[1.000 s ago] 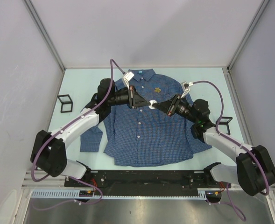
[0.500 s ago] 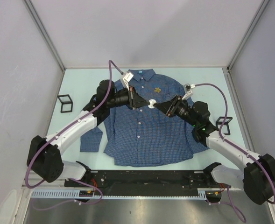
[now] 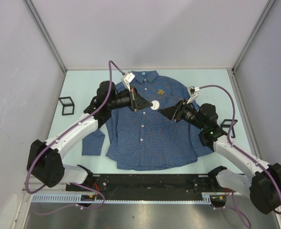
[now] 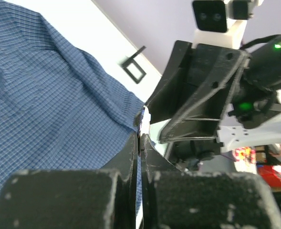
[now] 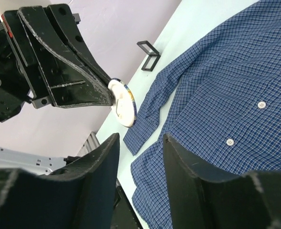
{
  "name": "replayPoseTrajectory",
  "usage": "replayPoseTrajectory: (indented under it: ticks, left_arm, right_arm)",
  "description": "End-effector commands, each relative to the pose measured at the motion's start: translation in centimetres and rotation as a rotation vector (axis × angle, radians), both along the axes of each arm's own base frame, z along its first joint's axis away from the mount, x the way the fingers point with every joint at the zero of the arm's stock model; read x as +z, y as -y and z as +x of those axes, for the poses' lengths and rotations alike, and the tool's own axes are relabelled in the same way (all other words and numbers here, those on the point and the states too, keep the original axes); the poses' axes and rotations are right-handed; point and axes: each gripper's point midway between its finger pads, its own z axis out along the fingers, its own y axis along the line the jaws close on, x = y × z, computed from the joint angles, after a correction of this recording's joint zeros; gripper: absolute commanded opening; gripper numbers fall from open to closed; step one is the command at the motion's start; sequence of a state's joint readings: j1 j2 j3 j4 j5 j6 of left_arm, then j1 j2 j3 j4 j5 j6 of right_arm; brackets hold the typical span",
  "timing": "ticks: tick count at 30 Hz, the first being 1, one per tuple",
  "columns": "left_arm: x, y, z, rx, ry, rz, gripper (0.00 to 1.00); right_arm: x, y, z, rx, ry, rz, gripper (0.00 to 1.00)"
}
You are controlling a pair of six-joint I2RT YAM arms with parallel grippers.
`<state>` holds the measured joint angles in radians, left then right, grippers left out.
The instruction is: Remove the brooch from the garment
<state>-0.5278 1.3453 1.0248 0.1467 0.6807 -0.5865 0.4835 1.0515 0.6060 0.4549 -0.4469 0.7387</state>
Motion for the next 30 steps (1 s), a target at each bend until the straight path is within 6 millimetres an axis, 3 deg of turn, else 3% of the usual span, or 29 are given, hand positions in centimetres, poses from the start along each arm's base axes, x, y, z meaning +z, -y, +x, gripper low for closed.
replayPoseTrajectory:
  ticks: [1,9,16,21,30]
  left_arm:
    - [3.6,0.6,-0.6,-0.067,0.066,-0.081,0.0]
    - [3.1,0.9,-0.9,-0.105,0.037,-0.082,0.0]
    - [3.0,1.0,-0.9,-0.11,0.029,-0.087,0.0]
    - [2.9,1.4,-1.4,-0.136,0.023,-0.087,0.0]
    - [2.9,1.6,-1.6,-0.149,0.019,-0.093,0.0]
  right_arm:
    - [2.1,-0.4,0.2,0.045,0.114,0.009,0.39]
    - [3.5,-0.5,-0.1,0.062,0.167,0.037,0.34]
    - [4.1,-0.1,-0.2,0.05,0.176,0.046,0.43]
    - [4.7,0.2,0.5,0.028,0.185,0.062,0.36]
    - [5.1,-0.2,-0.2,0.066,0.195,0.064,0.25]
